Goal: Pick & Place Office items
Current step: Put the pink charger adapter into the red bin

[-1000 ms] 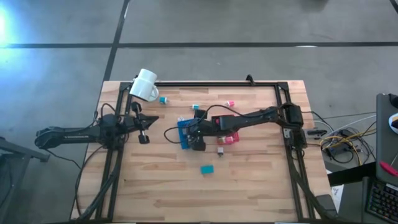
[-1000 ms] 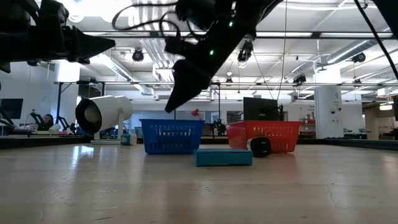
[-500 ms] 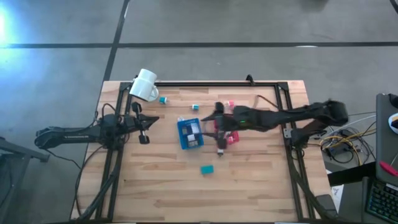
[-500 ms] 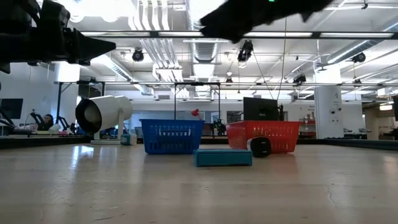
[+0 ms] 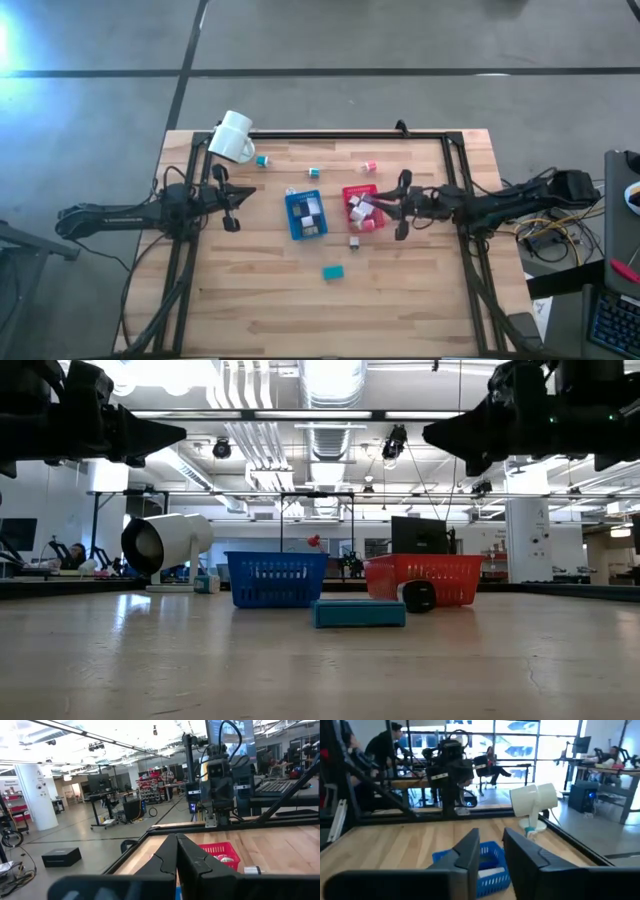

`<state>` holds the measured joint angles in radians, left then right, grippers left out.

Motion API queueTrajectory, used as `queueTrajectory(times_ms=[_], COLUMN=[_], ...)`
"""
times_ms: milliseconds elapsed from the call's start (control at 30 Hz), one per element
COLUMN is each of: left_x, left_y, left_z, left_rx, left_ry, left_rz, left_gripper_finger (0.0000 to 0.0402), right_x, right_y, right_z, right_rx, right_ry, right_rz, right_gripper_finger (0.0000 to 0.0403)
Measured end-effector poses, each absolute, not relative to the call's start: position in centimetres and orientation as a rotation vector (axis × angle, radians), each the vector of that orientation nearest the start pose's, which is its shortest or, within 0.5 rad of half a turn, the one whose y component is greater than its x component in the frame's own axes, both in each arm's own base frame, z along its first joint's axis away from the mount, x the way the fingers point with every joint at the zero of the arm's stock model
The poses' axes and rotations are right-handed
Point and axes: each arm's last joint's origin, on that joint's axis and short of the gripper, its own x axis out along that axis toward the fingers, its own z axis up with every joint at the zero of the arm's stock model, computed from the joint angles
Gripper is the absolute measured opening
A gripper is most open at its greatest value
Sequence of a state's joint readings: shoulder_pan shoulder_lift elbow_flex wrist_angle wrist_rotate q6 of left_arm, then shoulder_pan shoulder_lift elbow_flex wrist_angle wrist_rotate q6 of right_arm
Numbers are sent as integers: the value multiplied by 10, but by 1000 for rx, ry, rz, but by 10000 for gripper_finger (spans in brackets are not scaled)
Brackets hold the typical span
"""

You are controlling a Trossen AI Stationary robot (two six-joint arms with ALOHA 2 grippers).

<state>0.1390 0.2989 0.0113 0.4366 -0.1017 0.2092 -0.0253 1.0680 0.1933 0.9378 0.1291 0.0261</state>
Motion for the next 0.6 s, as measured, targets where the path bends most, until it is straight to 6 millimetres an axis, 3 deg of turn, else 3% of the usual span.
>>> queueTrajectory(times_ms=[300,600], left_x=[114,113], left_y=[19,19], left_z=[183,184], left_rx=[230,213], left_ry=[-121,-124], left_rz=[257,270], left_gripper_finger=[5,5], right_x=[191,206], right_y=[-13,-15], right_z=[188,185], right_rx=[52,53], right_ry=[-36,21], right_rz=[-107,-110], right_gripper_finger=[12,8])
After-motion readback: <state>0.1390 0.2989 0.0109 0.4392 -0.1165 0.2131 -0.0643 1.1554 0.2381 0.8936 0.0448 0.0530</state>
